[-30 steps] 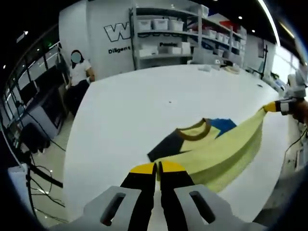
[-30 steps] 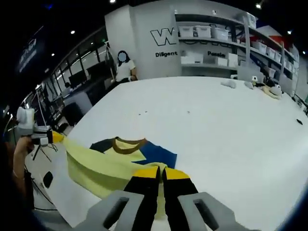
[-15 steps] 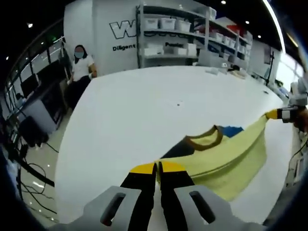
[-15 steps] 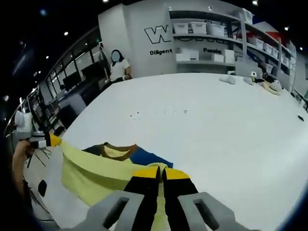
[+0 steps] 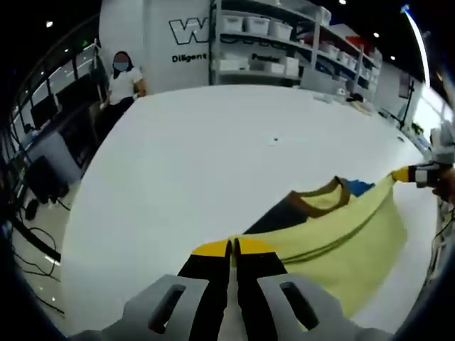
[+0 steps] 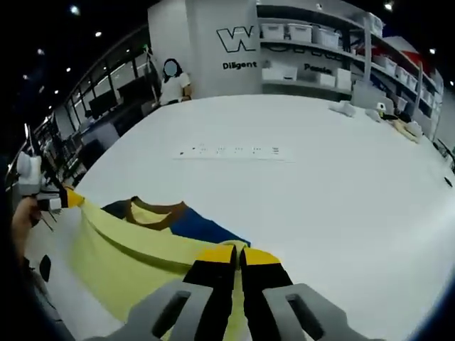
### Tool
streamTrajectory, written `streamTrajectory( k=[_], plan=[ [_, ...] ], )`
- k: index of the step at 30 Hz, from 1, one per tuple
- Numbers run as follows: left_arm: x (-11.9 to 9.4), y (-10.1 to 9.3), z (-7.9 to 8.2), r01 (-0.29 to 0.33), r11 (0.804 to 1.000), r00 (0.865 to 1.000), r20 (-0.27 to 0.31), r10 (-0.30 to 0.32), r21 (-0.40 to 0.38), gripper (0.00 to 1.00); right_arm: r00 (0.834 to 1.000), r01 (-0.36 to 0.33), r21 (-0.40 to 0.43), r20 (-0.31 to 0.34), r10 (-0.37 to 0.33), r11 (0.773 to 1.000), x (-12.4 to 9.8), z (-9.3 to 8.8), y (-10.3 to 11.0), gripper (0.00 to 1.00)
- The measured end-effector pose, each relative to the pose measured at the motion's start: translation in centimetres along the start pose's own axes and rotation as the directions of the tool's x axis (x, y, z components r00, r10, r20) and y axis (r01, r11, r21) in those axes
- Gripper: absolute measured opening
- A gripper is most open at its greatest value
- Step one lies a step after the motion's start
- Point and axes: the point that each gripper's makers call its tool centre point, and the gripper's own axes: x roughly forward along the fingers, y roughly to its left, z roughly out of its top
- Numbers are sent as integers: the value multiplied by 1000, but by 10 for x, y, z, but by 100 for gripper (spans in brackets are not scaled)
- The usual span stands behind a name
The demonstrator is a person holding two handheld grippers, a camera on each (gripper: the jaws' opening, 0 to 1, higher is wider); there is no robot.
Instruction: Fold the garment on the visible template until the final outline fits inside the template.
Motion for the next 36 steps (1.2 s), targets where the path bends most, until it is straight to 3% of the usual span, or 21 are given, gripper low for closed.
streamTrajectory(
  k=[11,22,27,30,33,36],
  plan=[
    [18,1,-12,-6,1000,1000,14,7,-23,0,1000,17,-29,25,-16,999,19,-5,-6,0],
    [32,2,-23,-14,1000,1000,-4,14,-6,1,1000,24,-95,9,-23,995,36,-19,-9,0],
    [33,1,-24,-18,999,1000,-5,18,46,1,1000,1,-131,3,-1,991,37,-19,-8,0],
    [33,0,-22,-17,995,1000,9,16,101,1,999,-32,-224,-14,29,974,39,-23,-6,0],
    [29,-1,-18,-1,983,999,34,-5,181,4,998,-40,-250,36,51,968,33,-13,-2,1],
    [24,-1,-11,11,971,996,85,-32,239,19,997,-45,-281,54,63,959,24,-8,-1,16]
  ],
)
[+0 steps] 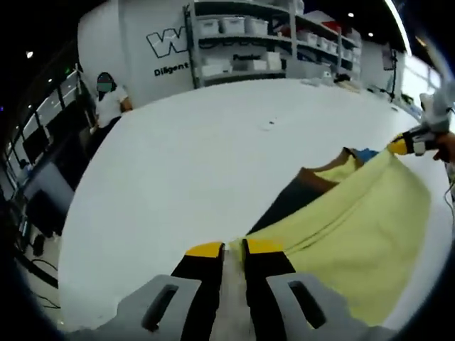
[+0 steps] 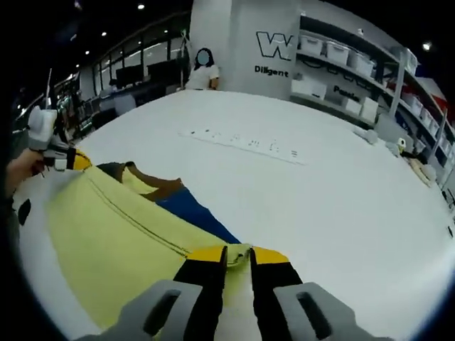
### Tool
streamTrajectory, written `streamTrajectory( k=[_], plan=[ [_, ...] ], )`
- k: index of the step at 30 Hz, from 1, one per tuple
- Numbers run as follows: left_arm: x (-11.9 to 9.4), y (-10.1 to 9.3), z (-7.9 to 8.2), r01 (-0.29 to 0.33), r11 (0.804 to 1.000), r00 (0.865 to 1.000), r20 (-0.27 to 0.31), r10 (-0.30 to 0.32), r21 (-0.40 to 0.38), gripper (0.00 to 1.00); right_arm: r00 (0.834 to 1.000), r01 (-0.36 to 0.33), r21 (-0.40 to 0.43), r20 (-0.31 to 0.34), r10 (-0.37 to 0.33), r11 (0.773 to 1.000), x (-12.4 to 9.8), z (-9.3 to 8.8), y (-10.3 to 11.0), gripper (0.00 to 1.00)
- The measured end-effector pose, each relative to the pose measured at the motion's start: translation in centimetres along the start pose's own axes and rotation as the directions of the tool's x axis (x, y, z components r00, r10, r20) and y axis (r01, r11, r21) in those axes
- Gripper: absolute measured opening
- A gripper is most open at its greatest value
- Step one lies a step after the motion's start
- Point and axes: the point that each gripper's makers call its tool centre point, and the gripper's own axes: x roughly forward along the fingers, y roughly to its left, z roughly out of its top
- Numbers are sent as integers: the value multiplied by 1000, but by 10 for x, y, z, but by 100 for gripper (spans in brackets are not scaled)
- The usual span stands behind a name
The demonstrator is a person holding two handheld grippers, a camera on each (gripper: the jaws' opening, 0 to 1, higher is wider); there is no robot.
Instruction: Fold the garment on the visible template until the final outline fits inside the template.
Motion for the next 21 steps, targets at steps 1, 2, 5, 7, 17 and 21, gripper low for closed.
streamTrajectory(
  k=[1,2,5,7,17,21],
  plan=[
    [-1,-1,1,13,999,1000,7,-14,30,24,1000,-7,-26,-4,7,1000,-1,0,0,19],
    [-2,-2,1,23,998,1000,9,-24,52,27,1000,-9,-58,-6,8,998,-3,0,0,20],
    [-6,-8,0,62,992,998,0,-62,112,33,999,-49,-47,-15,48,998,-6,-2,4,26],
    [-8,-10,2,84,982,996,10,-87,171,37,998,-60,-66,-5,60,996,-8,-2,6,32],
    [-4,-18,-7,149,914,988,-30,-149,377,46,996,-86,-368,-69,65,926,-1,-18,6,37],
    [1,-14,-1,134,911,990,-15,-139,389,45,995,-86,-379,-74,63,921,3,-19,4,37]
  ],
)
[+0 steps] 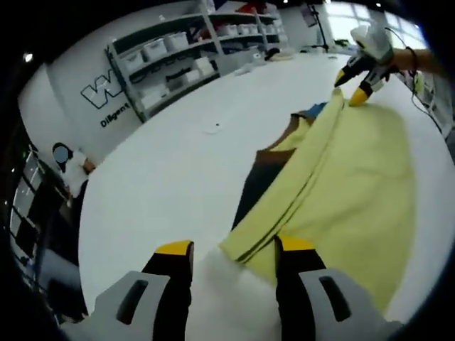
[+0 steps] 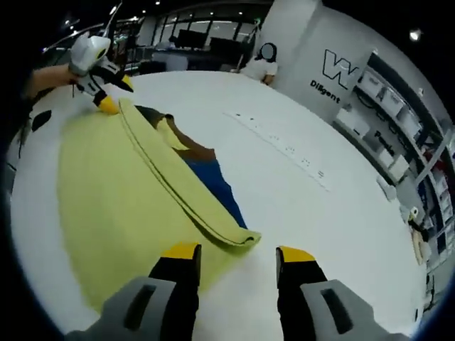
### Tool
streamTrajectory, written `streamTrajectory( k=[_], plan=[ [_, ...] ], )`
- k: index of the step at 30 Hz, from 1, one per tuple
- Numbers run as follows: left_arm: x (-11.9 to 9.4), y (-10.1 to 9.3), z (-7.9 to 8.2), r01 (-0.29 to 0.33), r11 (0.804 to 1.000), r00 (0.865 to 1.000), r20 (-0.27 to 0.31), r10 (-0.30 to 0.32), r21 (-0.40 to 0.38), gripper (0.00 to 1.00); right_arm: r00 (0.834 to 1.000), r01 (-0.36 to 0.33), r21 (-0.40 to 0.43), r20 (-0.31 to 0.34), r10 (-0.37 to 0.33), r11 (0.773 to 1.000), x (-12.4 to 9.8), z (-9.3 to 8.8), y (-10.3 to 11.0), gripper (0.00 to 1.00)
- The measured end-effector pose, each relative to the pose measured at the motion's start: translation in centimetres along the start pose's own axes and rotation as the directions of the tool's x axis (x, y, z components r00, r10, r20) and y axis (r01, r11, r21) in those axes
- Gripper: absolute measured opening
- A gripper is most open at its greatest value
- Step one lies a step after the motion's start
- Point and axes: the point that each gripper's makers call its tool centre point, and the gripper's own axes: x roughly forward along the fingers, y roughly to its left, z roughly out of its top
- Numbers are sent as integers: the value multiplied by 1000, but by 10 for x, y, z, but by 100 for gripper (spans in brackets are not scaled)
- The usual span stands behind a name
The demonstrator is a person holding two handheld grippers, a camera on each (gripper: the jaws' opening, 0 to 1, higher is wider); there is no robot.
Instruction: Fold the garment on the visible template until the final outline fits inside the template.
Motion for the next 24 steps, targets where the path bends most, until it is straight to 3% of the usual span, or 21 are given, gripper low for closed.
streamTrajectory(
  k=[6,10,13,15,17,18,22,23,24],
  plan=[
    [9,5,2,-11,998,1000,-6,11,-67,41,1000,-9,14,25,9,1000,8,5,-6,36],
    [14,11,5,-31,988,999,6,32,-151,40,997,-6,155,73,-6,988,15,12,-17,34],
    [19,19,7,-52,963,998,20,60,-263,38,997,0,246,78,-20,969,20,11,-23,32],
    [22,20,6,-55,955,998,18,63,-291,36,997,-2,278,75,-20,961,23,9,-24,30],
    [25,21,4,-62,952,998,9,68,-300,34,995,-13,353,96,-23,936,26,10,-25,27],
    [27,22,2,-75,938,997,0,79,-337,34,993,-30,411,114,-19,911,28,12,-23,26],
    [31,25,-2,-86,870,995,-3,97,-486,31,994,-25,522,101,-33,852,34,5,-25,21],
    [32,26,-3,-95,859,994,-2,108,-503,30,990,-19,503,129,-53,864,36,9,-31,19],
    [32,28,-1,-101,862,993,0,116,-496,28,993,-8,524,102,-54,852,34,5,-28,17]
  ],
)
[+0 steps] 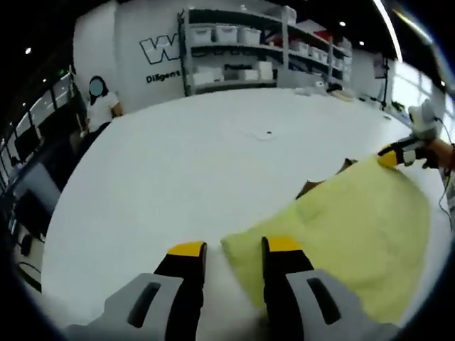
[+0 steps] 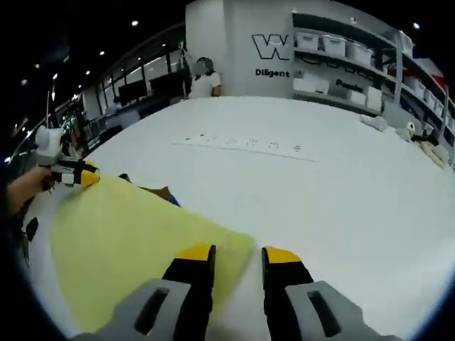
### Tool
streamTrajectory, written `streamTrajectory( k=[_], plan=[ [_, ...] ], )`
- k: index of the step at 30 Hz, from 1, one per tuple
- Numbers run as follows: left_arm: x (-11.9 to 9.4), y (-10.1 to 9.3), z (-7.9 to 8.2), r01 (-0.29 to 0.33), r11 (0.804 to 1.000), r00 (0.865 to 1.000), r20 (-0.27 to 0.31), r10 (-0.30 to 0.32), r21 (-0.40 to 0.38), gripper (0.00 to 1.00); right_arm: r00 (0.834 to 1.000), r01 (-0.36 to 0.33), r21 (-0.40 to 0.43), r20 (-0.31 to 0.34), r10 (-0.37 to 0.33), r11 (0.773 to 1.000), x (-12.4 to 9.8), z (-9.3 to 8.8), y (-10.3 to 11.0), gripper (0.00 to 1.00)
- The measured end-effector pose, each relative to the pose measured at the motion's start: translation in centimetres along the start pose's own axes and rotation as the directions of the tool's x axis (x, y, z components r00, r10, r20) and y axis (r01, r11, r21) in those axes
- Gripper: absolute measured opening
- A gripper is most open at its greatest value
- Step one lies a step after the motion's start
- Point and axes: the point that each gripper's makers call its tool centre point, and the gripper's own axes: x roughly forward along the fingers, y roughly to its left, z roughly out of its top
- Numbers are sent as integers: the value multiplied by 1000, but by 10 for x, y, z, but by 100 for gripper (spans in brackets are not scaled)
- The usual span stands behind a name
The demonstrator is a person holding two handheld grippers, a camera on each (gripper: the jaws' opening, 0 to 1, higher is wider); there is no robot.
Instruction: Fold the garment on the visible template until the final outline fits inside the template.
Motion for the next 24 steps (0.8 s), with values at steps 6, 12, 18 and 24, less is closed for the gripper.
streamTrajectory(
  k=[6,12,18,24],
  plan=[
    [-2,0,-1,-14,1000,1000,-20,14,-26,27,1000,8,3,-8,-8,1000,0,3,3,21],
    [-19,-8,7,27,997,1000,2,-27,-71,32,999,-21,49,26,20,999,-16,12,12,30],
    [-39,-19,14,58,997,998,29,-56,-59,42,998,-59,49,27,58,997,-37,7,26,41],
    [-60,-34,10,98,991,994,47,-94,-88,56,994,-106,60,36,104,993,-59,0,42,55]
  ],
)
